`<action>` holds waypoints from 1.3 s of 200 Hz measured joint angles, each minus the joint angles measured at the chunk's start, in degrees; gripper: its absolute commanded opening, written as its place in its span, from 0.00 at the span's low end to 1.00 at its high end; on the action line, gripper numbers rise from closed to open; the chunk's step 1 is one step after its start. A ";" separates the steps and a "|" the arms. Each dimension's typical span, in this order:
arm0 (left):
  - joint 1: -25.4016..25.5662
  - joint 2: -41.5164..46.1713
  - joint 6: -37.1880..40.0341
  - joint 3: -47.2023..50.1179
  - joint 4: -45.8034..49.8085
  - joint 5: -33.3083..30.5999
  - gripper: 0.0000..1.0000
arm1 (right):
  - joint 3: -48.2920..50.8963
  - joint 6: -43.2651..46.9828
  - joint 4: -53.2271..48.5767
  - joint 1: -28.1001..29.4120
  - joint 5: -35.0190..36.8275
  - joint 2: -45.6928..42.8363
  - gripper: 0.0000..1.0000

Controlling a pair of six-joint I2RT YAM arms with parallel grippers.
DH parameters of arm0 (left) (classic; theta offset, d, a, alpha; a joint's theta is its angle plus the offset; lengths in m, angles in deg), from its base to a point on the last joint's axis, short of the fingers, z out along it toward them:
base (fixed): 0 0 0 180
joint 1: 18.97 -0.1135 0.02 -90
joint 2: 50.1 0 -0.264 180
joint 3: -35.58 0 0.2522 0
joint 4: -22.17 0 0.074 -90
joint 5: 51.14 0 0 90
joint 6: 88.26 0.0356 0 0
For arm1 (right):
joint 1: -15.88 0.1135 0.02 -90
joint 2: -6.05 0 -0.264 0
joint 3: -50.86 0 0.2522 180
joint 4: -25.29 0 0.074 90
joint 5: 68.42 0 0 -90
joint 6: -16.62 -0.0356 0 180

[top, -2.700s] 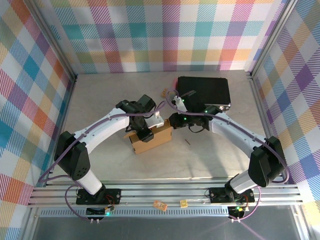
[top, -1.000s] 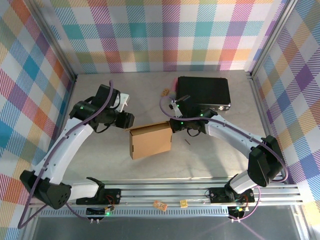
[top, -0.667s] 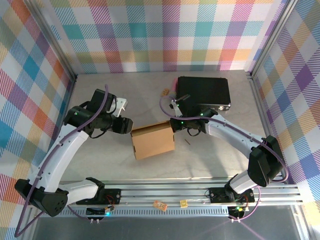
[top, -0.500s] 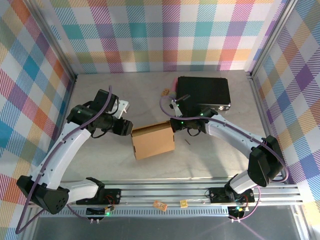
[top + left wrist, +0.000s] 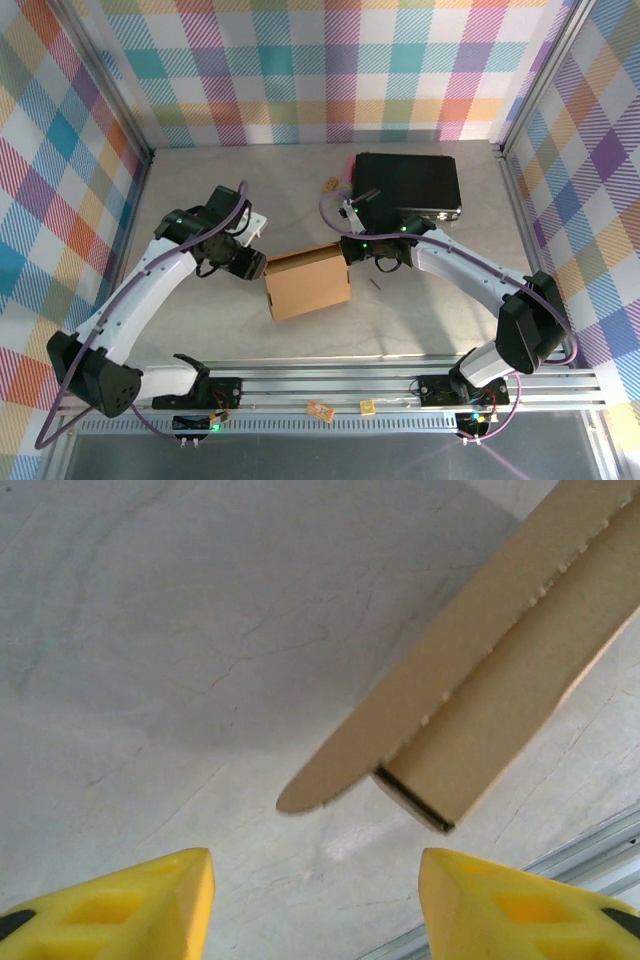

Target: Fold the paper box

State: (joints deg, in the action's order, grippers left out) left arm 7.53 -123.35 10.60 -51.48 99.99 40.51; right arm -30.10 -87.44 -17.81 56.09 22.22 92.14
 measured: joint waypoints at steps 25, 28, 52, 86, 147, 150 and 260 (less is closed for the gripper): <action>0.00 -2.86 0.96 -0.02 -1.46 0.48 0.53 | 0.00 0.00 -0.04 0.00 -0.02 0.00 0.00; 0.00 -3.13 1.16 -0.02 -1.53 0.63 0.52 | 0.00 0.00 -0.04 0.00 -0.02 0.00 0.00; 0.00 -5.03 1.79 -0.09 -1.81 1.95 0.42 | 0.00 0.00 -0.11 0.00 -0.02 -0.02 0.00; 0.00 -5.99 2.56 -0.15 -2.34 3.43 0.36 | 0.00 0.00 -0.11 0.00 -0.02 -0.02 0.00; 0.04 -6.47 2.08 -0.92 -2.25 4.11 0.16 | 0.00 -0.02 -0.26 0.00 -0.02 -0.02 0.00; 0.04 -6.56 2.05 -1.03 -2.23 4.13 0.15 | 0.00 -0.02 -0.28 0.00 -0.02 -0.02 0.00; 0.04 -11.50 -6.14 -5.90 2.10 5.90 0.01 | 0.00 -0.46 -0.66 -0.07 0.92 -0.02 0.00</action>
State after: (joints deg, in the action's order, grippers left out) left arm 7.57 -134.85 4.46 -57.38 102.09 46.41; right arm -30.10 -87.90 -18.47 56.02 23.14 92.11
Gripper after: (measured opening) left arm 0.056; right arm 0.045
